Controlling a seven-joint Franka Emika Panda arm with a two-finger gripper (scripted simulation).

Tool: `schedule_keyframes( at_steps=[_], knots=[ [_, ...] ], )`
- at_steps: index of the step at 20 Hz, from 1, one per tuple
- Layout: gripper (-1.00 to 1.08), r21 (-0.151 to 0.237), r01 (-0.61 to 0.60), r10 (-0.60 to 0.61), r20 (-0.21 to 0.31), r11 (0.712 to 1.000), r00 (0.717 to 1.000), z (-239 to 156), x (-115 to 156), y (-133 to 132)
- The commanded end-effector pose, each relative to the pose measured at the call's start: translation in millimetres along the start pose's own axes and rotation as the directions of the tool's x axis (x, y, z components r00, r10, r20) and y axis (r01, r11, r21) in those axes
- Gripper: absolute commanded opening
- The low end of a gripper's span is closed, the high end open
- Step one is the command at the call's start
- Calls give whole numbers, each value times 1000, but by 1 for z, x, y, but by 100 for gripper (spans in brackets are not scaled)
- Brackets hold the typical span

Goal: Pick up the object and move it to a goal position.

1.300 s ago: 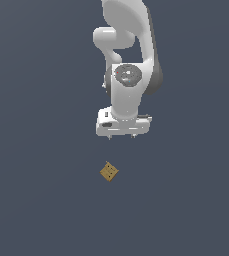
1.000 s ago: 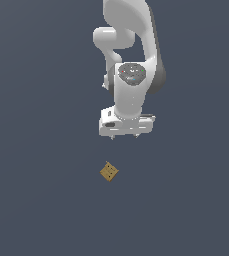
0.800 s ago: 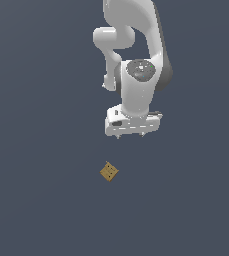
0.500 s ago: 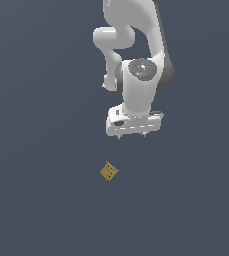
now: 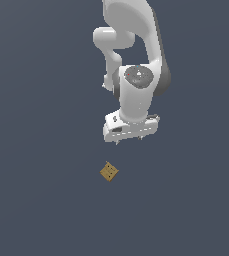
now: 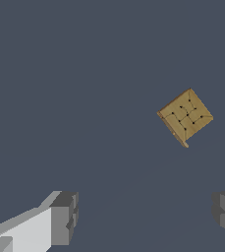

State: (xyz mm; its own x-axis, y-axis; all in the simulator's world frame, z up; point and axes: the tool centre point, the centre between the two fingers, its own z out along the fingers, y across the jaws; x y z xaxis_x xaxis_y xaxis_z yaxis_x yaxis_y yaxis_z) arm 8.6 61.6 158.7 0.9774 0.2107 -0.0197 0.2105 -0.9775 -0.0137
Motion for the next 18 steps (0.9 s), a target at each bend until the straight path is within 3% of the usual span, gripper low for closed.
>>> schedule_keyframes(
  at_steps=[1, 9, 18],
  knots=[
    [100, -2, 40, -40, 0, 999, 999, 5, 5, 6],
    [100, -9, 216, -216, -3, 976, 976, 28, 23, 31],
    [100, -16, 416, -416, -5, 909, 909, 58, 42, 64]
  ],
)
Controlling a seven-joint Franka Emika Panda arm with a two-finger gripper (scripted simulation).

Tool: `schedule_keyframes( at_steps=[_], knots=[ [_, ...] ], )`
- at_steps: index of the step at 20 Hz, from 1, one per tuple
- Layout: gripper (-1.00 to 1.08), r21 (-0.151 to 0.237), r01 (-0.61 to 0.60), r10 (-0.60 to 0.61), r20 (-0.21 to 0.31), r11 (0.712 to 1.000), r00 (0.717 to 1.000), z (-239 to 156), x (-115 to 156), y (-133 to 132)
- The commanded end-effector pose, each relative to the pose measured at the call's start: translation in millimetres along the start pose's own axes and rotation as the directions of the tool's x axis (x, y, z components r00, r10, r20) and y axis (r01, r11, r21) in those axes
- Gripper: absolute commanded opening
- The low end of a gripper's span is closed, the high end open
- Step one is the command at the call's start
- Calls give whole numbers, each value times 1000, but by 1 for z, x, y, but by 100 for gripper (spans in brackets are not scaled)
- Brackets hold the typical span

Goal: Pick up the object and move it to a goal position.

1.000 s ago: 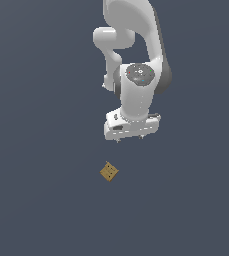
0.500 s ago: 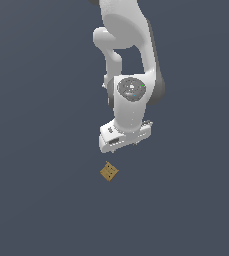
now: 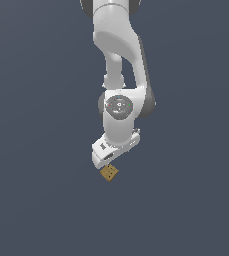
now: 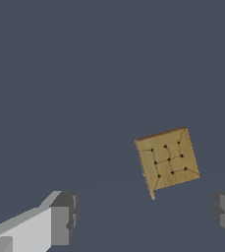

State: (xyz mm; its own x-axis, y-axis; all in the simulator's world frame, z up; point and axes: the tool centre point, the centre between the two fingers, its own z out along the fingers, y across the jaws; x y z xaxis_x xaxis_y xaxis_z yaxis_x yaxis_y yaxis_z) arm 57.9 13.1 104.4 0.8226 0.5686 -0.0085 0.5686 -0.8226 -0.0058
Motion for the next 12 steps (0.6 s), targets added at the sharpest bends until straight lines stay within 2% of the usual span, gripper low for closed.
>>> schedule_keyframes(
  at_steps=[1, 12],
  knots=[
    [100, -2, 60, -60, -2, 998, 998, 9, 1, 10],
    [100, -7, 234, -235, -6, 972, 972, 37, 0, 41]
  ],
)
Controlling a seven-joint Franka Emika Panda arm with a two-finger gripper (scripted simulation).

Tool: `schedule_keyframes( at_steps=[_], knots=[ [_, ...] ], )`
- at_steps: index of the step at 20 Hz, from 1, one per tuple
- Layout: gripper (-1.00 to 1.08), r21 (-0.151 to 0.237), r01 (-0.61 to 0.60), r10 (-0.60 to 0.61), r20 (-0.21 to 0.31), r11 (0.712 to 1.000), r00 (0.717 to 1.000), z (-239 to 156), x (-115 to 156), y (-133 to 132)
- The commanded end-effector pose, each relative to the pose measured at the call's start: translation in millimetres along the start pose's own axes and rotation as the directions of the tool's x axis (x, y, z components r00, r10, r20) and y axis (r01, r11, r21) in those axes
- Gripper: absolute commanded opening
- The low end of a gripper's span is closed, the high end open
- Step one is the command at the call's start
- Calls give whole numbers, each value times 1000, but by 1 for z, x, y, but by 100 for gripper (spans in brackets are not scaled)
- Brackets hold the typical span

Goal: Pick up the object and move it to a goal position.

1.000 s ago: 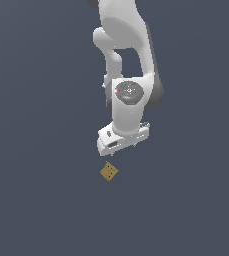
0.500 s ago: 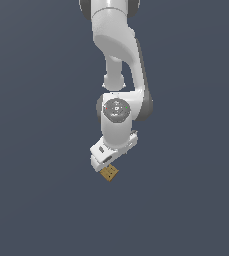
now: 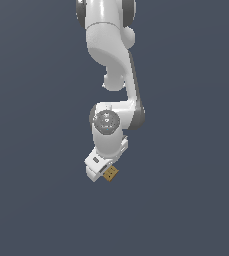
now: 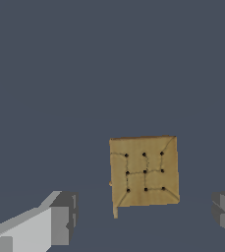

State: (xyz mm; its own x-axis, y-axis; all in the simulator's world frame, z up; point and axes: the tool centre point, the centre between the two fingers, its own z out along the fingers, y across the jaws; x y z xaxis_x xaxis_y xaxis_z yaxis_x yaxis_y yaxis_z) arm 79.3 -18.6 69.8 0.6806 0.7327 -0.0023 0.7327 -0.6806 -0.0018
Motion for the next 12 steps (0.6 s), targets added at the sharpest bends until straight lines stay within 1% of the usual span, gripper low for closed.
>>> schedule_keyframes(
  at_steps=[1, 6, 12],
  knots=[
    [100, -1, 28, -28, -1, 1000, 1000, 4, -1, 4],
    [100, -2, 54, -54, -2, 999, 999, 9, -3, 9],
    [100, -1, 53, -53, -2, 999, 999, 12, -3, 9]
  ],
)
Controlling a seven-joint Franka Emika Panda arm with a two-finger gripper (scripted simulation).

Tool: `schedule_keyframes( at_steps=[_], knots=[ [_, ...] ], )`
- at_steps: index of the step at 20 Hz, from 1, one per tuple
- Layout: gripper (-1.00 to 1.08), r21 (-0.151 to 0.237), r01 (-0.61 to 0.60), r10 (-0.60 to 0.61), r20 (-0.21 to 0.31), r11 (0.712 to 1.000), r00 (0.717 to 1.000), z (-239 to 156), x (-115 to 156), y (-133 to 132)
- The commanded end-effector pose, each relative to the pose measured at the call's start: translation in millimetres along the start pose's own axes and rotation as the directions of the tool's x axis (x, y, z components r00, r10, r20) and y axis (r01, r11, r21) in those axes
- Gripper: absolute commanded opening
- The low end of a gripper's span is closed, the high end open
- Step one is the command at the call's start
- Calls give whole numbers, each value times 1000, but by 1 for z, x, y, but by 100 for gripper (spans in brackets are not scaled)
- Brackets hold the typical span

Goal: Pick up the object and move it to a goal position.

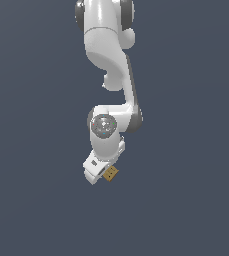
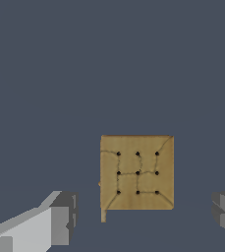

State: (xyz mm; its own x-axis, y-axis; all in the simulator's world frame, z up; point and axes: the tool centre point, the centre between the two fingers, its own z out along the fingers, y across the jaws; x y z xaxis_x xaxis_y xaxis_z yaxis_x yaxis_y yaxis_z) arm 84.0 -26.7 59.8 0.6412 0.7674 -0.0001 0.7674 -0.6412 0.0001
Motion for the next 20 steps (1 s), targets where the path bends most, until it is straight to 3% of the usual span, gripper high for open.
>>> schedule_keyframes(
  at_steps=[1, 9, 15, 16, 20],
  knots=[
    [100, 0, 1, -1, 0, 1000, 1000, 5, 0, 0],
    [100, 0, 4, -4, 0, 1000, 1000, 43, -1, -1],
    [100, 0, 5, -5, 0, 1000, 1000, 49, 0, 0],
    [-100, 0, 5, -5, 0, 1000, 1000, 49, 0, 0],
    [-100, 0, 5, -5, 0, 1000, 1000, 49, 0, 0]
  ],
)
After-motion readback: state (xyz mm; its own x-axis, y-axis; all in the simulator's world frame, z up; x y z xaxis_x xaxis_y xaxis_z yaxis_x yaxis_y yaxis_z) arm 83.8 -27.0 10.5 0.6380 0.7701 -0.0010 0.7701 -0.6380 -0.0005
